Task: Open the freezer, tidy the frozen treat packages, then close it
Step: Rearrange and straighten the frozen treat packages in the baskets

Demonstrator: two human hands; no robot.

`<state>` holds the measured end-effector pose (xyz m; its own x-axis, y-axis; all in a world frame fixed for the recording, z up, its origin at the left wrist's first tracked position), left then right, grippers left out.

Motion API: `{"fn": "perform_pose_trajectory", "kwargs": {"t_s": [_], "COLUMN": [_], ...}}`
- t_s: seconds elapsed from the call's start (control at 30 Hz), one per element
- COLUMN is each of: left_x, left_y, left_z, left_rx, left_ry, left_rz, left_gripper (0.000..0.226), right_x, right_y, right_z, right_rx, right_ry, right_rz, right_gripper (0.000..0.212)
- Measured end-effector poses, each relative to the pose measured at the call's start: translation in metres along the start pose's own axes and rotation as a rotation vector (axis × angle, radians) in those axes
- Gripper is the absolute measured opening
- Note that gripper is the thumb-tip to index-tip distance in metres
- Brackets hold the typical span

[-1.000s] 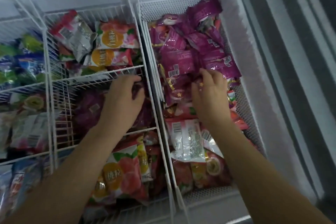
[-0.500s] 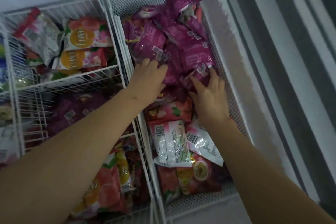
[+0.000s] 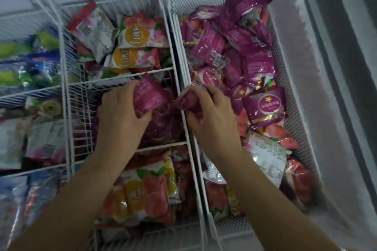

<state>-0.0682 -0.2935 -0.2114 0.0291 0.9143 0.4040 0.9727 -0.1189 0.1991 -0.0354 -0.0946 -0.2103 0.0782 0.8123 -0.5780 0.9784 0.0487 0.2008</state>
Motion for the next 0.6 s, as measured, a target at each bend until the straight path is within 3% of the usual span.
{"fn": "perform_pose_trajectory", "kwargs": {"t_s": [0.13, 0.3, 0.47, 0.6], "left_x": [-0.062, -0.081, -0.014, 0.087], "left_y": [0.014, 0.013, 0.004, -0.026], "left_z": [-0.013, -0.006, -0.007, 0.025], "left_rx": [-0.043, -0.269, -0.032, -0.098], "left_ry": [-0.095, -0.169, 0.092, 0.161], "left_rz": [-0.155, -0.294, 0.009, 0.297], "left_gripper": [0.069, 0.083, 0.043, 0.032], "right_x": [-0.047, -0.058, -0.007, 0.073], "right_y": [-0.015, -0.020, -0.020, -0.042], "right_z": [0.047, 0.063, -0.002, -0.057], "right_rx": [-0.171, -0.306, 0.074, 0.206], "right_ry": [-0.051, 0.063, -0.025, 0.079], "right_rz": [-0.043, -0.032, -0.018, 0.210], "right_gripper": [0.065, 0.064, 0.035, 0.041]}}
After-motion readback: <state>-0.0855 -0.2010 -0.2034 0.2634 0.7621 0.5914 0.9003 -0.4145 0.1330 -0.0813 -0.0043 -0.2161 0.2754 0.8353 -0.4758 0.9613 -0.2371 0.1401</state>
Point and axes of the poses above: each hand's wrist, its own y-axis away from the middle knuckle, its own z-axis out of the palm, x = y × z, the point moved 4 cm from there along -y, towards the middle knuckle, and after that the axes turned 10 degrees about -x, right-handed, at the moved point
